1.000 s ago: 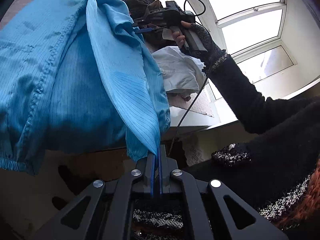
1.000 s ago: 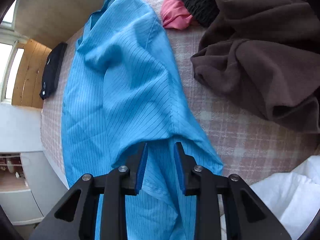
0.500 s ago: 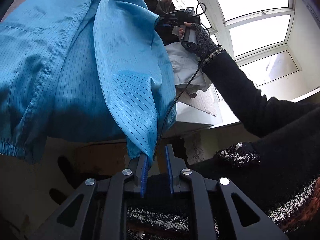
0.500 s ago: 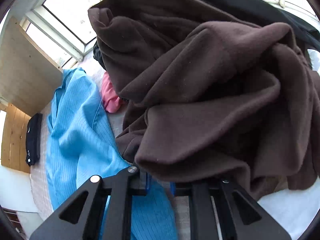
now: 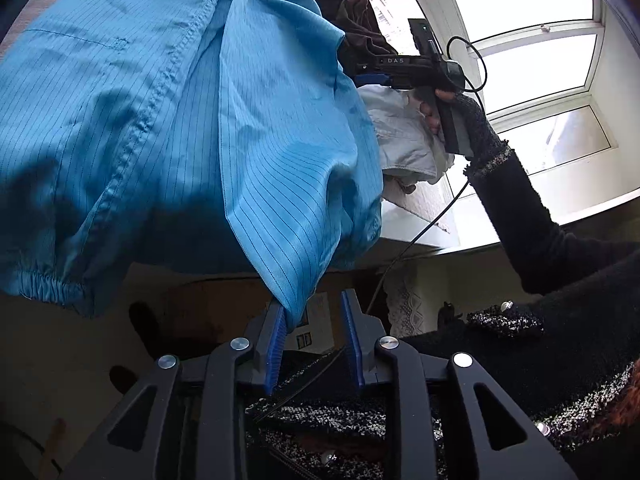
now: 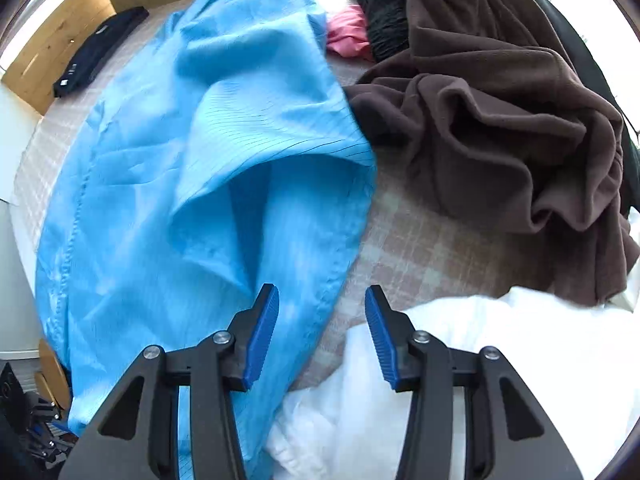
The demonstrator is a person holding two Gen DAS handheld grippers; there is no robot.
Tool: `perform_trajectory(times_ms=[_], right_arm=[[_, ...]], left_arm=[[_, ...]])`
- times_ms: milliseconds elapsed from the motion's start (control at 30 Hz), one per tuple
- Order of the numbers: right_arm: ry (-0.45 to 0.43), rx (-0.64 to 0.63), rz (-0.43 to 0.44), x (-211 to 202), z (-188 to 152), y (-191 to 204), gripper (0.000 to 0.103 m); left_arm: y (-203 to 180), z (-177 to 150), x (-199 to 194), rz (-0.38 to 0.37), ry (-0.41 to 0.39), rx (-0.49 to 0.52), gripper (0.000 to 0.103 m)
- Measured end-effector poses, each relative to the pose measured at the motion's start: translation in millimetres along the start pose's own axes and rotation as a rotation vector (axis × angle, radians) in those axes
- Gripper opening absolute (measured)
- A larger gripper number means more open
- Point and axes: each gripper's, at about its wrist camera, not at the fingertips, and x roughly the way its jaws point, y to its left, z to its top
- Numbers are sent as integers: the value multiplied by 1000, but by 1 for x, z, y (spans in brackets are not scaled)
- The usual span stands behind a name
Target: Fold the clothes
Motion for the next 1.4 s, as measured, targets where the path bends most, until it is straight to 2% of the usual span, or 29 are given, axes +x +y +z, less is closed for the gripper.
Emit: perform_trajectory(times_ms=[67, 167, 200, 267, 367, 500, 567, 667, 700, 767, 833, 867, 900, 967, 1067, 1167, 1267, 1333, 1367, 1400], right_arm=[[-18, -9, 68, -11, -18, 12, 44], [7, -43, 148, -14, -47, 34, 44], [14, -47, 161, -11, -52, 41, 44], [28, -48, 124, 1, -54, 49, 44], [57, -45, 87, 19, -58, 53, 44], [81, -37, 72, 29, -58, 56, 44], [84, -40, 66, 28, -59, 57, 44], [79, -43, 57, 21, -58, 56, 45], [76, -43, 54, 18, -58, 55, 45], [70, -40, 52, 12, -57, 54, 44], [56, -23, 66, 5, -55, 48, 44], [48, -13, 71, 1, -53, 45, 45], [41, -4, 71, -2, -50, 42, 44], [21, 2, 51, -8, -43, 35, 44], [-9, -25, -27, -15, -25, 27, 44], [-20, -60, -98, -14, -7, 20, 44], [-22, -78, -141, -11, 6, 11, 44], [-21, -75, -137, -8, 13, 6, 44], [-20, -73, -135, -7, 16, 4, 44], [-19, -70, -134, -5, 19, 1, 44]], left_arm=[[0, -1, 0, 44, 10, 18, 24], [1, -9, -17, 112, -4, 42, 24], [-1, -12, -24, 150, -8, 55, 24], [-8, -17, -36, 224, -15, 93, 24], [-48, -12, -23, 296, 18, 284, 26], [-94, 3, 44, 353, 67, 549, 33], [-104, 6, 80, 416, 81, 660, 33], [-105, -1, 129, 577, 123, 846, 32], [-107, -6, 134, 592, 112, 899, 36], [-109, -9, 136, 600, 94, 942, 36], [-108, -4, 136, 595, 86, 941, 30], [-107, 0, 135, 586, 82, 929, 18], [-104, 5, 133, 568, 86, 903, 0], [-100, 16, 129, 515, 104, 848, 0], [-97, 25, 115, 409, 104, 763, 0], [-102, 29, 91, 230, 81, 646, 0], [-109, 26, 77, 163, 69, 615, 0], [-116, 26, 74, 65, 74, 591, 0], [-119, 25, 80, 54, 79, 601, 0], [-121, 23, 91, 102, 91, 622, 7]])
